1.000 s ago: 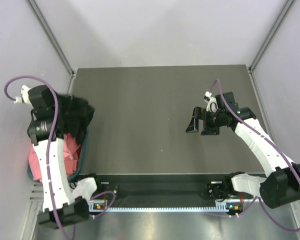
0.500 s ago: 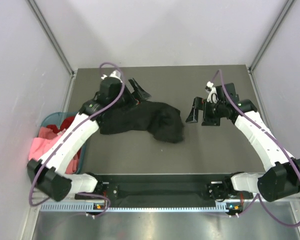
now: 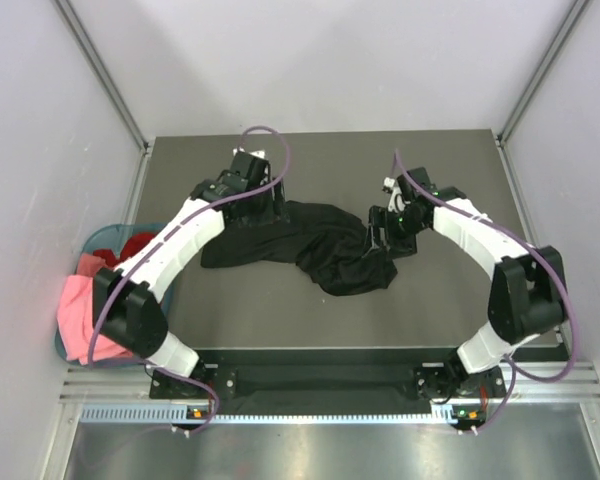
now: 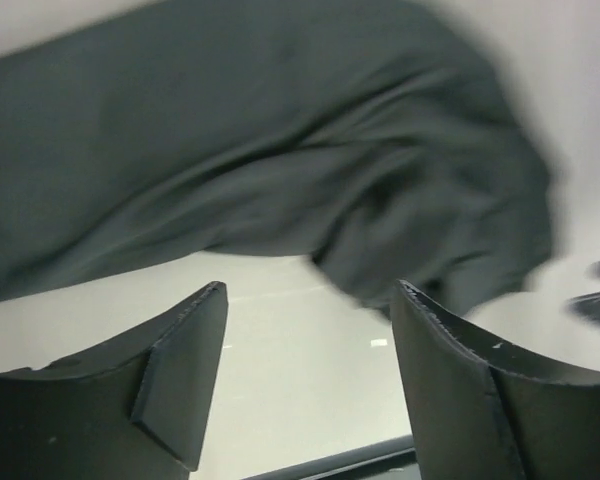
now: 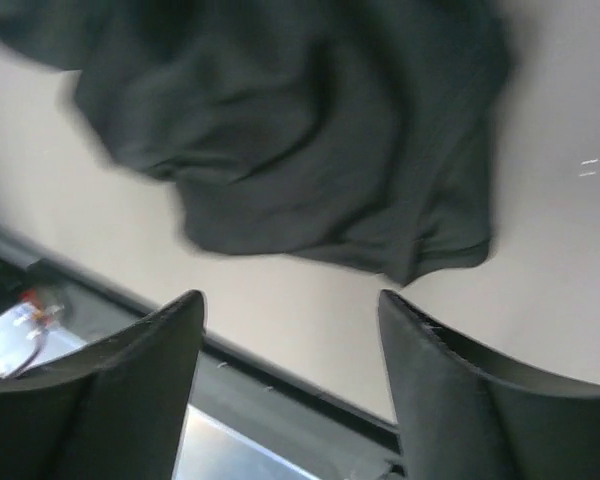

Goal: Fold and stack the t-shirts
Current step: Move the tshirt to the center of the board

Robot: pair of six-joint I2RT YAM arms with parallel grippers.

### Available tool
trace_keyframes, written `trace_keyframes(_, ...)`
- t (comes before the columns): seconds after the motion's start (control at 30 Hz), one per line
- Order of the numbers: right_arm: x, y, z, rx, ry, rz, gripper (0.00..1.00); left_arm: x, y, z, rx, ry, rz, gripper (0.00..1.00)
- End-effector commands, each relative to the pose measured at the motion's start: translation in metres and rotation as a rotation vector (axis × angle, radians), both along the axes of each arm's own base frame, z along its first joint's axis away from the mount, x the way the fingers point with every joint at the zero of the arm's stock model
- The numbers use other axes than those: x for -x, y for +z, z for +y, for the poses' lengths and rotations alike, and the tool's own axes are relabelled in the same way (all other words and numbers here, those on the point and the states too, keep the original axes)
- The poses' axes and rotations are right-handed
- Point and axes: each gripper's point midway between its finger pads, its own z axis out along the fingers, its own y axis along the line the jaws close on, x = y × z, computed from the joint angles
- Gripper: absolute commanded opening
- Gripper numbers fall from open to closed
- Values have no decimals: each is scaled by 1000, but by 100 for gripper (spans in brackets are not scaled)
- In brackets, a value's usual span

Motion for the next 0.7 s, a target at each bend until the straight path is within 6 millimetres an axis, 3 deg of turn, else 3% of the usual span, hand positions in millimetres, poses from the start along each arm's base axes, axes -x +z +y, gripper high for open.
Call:
trace_keyframes(0.0,-33,-11,-10,112,-27,-77,67,0,-35,30,-158,-12,68,71)
trace_keyframes(0.1,-48,-24,-14,142,-52,-65,52,-8,-39,40,-170,-7,67,69)
trace_keyframes(0.13,-56,-23,-14,137,-62,-76,41,-12,-38,41,-167,-13,54,68)
trace_keyframes(0.27,-83,-31,-24,146,-117,-88,41,-20,-39,43,-190,-51,31,65)
trace_keyframes(0.43,-104,-54,-22,175,-125,-55,41,-20,-55,46,-224,-103,71,63)
trace_keyframes(0.67,-104,-73,-25,203,-164,-8,40,-26,-59,63,-206,-90,84,62)
